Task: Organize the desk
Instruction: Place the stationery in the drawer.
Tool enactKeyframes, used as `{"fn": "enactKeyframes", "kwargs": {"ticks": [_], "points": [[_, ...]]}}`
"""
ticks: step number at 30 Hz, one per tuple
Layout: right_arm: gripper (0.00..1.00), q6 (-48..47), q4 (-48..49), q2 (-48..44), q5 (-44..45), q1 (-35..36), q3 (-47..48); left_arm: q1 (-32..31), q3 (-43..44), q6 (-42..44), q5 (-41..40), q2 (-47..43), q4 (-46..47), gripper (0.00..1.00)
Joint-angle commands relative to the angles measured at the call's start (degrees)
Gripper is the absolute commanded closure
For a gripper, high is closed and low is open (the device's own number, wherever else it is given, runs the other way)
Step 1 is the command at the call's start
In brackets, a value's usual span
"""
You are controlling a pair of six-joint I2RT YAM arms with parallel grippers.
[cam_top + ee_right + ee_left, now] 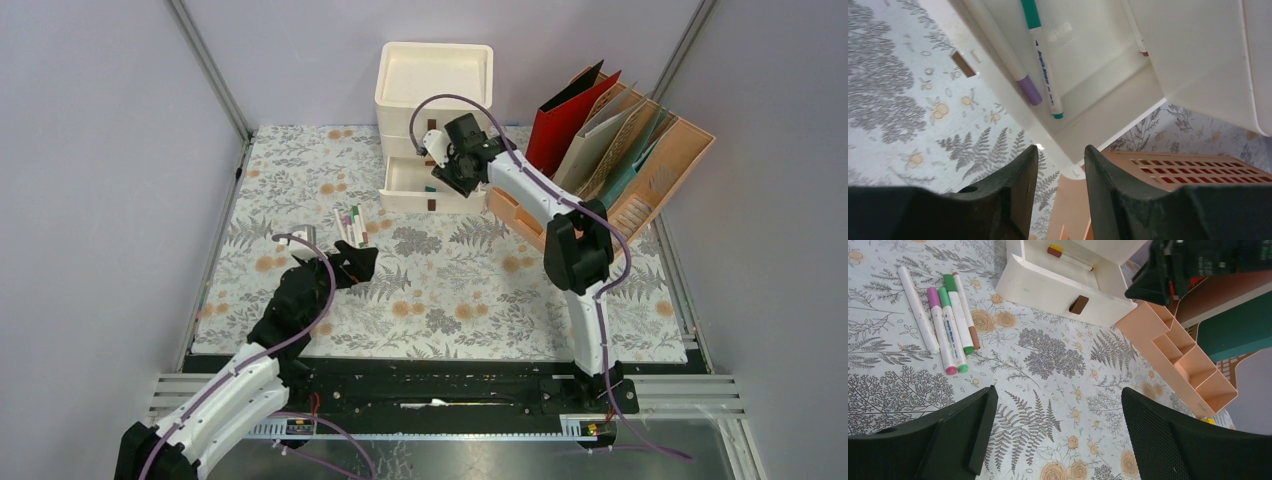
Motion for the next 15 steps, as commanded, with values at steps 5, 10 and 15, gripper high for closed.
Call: {"fn": "enactKeyframes", "kwargs": {"ticks": [5, 10, 15], "points": [[0.55, 5.7, 3.8, -19.0, -11.4, -0.2, -12.0, 10.2, 1.5, -5.2, 15.2, 9.0, 7.3, 0.01], [0.55, 7.3, 7.8, -30.9, -18.1, -0.4, -25.1, 14.1, 4.3, -7.0, 16.6, 16.2, 6.6, 0.01], [0.54, 8.3, 8.7, -40.9, -27.0, -1.8, -34.3, 16.0, 10.6, -8.5, 11.5, 25.3, 0.8, 0.01]]}}
